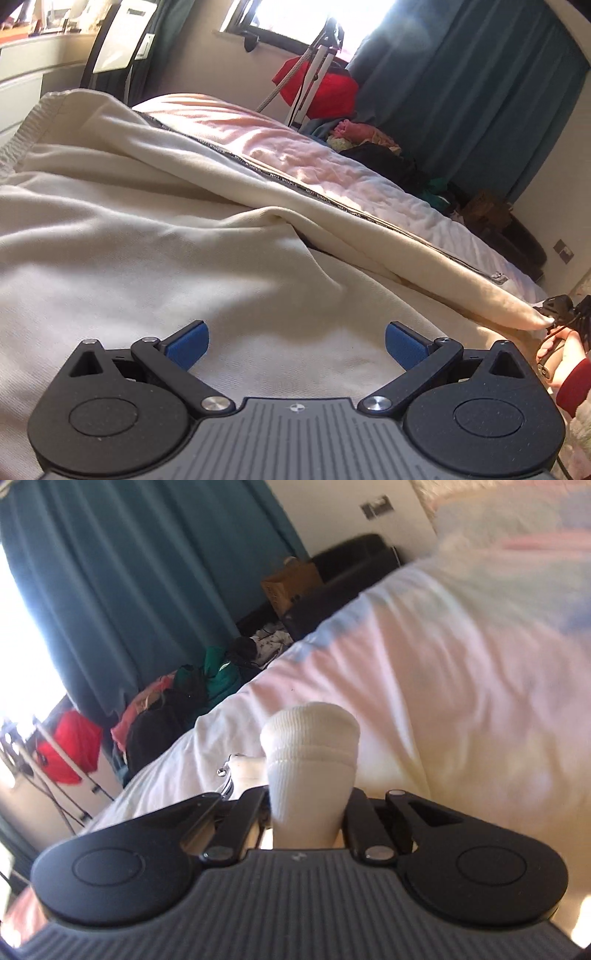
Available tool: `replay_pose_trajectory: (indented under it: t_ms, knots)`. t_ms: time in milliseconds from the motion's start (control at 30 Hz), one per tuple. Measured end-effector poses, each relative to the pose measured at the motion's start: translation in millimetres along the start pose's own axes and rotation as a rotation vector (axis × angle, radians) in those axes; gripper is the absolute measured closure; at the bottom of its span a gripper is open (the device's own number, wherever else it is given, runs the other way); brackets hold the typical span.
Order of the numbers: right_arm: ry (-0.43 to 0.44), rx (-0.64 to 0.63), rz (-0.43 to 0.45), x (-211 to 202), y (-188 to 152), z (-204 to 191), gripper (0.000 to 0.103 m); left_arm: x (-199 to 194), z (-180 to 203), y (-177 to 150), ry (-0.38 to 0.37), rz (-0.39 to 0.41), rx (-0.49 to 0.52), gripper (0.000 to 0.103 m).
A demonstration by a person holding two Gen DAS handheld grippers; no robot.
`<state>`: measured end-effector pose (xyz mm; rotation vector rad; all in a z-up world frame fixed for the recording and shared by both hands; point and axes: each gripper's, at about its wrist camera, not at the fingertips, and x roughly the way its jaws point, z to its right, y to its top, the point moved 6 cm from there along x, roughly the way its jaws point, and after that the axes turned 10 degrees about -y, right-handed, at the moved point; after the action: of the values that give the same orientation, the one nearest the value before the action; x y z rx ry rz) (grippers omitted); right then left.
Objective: Fold clothes
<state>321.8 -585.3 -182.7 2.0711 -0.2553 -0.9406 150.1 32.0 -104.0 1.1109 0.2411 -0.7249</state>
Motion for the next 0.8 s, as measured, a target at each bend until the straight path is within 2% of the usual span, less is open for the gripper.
replay_pose_trajectory:
  t_ms: [133, 200, 267, 300, 333, 400, 500, 600, 800]
  knots:
    - [-0.021, -0.094, 0.027, 0.8, -26.1, 11.6, 0.094, 2.9, 1.5, -0.1, 0.083, 0.004, 0.099, 0.000]
    - [-0.022, -0.090, 0.024, 1.3, -34.3, 14.7, 0.091, 1.7, 3.4, 0.6, 0.091, 0.009, 0.121, 0.000]
    - [-0.026, -0.096, 0.005, 4.3, -34.4, 11.2, 0.083, 0.0, 6.8, 1.7, 0.093, 0.012, 0.145, 0.000]
    - [-0.015, -0.114, -0.006, 0.4, -33.8, 9.2, 0.064, -1.4, 8.8, 2.2, 0.090, 0.014, 0.155, 0.000]
    - [0.003, -0.143, 0.000, -7.7, -33.0, 5.7, 0.036, -4.2, 11.1, 2.7, 0.087, 0.022, 0.163, 0.000]
    - [0.034, -0.224, 0.047, -29.7, -29.9, -3.8, 0.010, -9.9, 15.9, 3.8, 0.081, 0.037, 0.179, 0.000]
    - [0.098, -0.383, 0.120, -76.5, -28.3, -23.0, 0.013, -18.3, 23.2, 5.4, 0.072, 0.059, 0.203, 0.000]
    - [0.155, -0.488, 0.170, -129.9, -30.8, -35.5, 0.013, -26.8, 30.4, 6.9, 0.063, 0.082, 0.227, 0.000]
    - [0.283, -0.535, 0.148, -232.8, -48.5, -44.9, 0.013, -55.1, 44.3, 7.4, 0.053, 0.137, 0.278, 0.000]
